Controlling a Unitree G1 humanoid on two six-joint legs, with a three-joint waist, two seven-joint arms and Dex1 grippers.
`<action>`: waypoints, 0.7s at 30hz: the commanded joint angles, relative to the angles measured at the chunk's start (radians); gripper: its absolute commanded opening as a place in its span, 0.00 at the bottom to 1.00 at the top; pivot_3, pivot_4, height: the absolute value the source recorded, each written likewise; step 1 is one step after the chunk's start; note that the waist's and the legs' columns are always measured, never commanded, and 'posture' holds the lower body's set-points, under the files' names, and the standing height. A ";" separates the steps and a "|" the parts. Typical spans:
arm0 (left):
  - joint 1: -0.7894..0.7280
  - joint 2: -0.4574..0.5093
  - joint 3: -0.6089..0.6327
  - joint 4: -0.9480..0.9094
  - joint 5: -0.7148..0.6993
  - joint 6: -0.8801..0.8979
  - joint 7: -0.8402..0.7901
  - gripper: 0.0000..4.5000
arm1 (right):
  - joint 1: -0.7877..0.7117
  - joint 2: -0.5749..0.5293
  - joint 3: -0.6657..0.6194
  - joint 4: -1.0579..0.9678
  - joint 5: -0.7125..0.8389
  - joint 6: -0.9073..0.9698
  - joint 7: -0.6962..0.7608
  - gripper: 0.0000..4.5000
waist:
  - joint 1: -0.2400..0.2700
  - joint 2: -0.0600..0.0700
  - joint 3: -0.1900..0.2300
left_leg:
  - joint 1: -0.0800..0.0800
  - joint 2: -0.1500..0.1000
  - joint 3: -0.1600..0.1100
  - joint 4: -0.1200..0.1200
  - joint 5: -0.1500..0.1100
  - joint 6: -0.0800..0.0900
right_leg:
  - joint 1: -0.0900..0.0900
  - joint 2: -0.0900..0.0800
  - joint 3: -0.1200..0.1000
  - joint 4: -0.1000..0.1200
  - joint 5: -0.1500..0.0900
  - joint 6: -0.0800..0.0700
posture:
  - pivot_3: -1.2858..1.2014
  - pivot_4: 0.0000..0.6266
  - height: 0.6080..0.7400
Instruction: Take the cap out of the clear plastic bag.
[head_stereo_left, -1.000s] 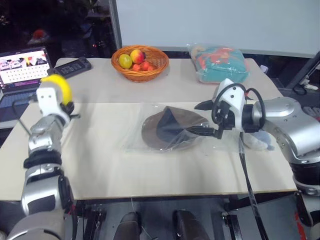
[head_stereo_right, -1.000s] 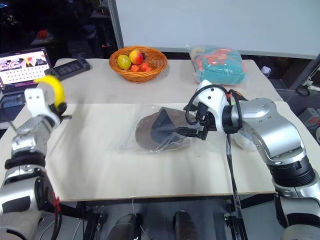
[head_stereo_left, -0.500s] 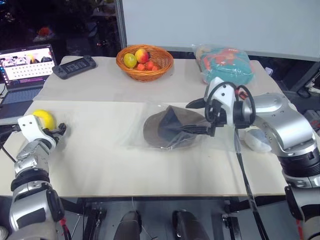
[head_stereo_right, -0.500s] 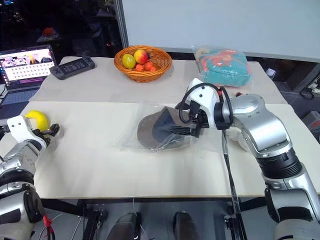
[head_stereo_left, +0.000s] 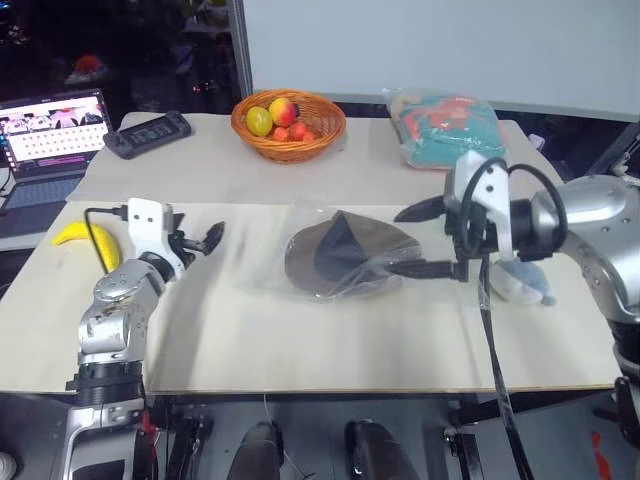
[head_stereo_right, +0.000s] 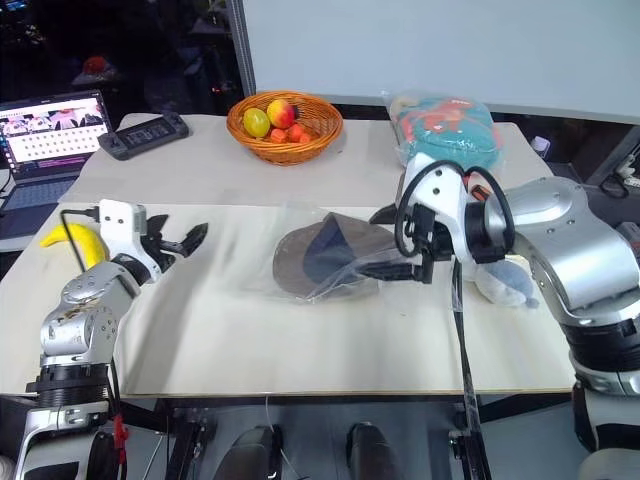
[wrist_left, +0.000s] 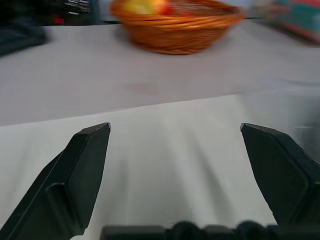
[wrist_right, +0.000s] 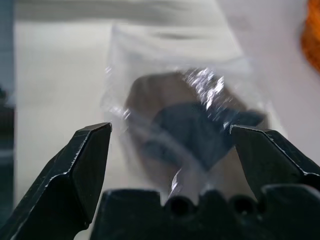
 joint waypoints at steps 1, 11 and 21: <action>-0.039 0.014 -0.031 -0.046 -0.036 0.064 -0.065 1.00 | 0.009 0.008 0.064 -0.066 -0.080 -0.059 -0.024 1.00 | -0.004 0.000 0.000 | 0.000 0.000 0.000 0.000 0.000 0.000 | 0.000 0.000 0.000 0.000 0.000 0.000 | 0.52 0.24 1.00; -0.106 0.035 -0.064 0.038 -0.008 0.084 -0.120 1.00 | -0.011 0.184 0.321 0.051 -0.418 -0.284 -0.156 1.00 | -0.014 0.000 0.000 | 0.000 0.000 0.000 0.000 0.000 0.000 | 0.000 0.000 0.000 0.000 0.000 0.000 | 0.52 0.24 1.00; -0.071 0.075 -0.067 -0.058 -0.068 0.179 -0.212 1.00 | 0.008 0.323 0.473 0.332 -0.718 -0.573 -0.252 1.00 | -0.019 0.000 0.000 | 0.000 -0.001 -0.001 0.000 0.000 0.000 | 0.000 0.001 0.001 0.000 0.000 0.000 | 0.52 0.24 1.00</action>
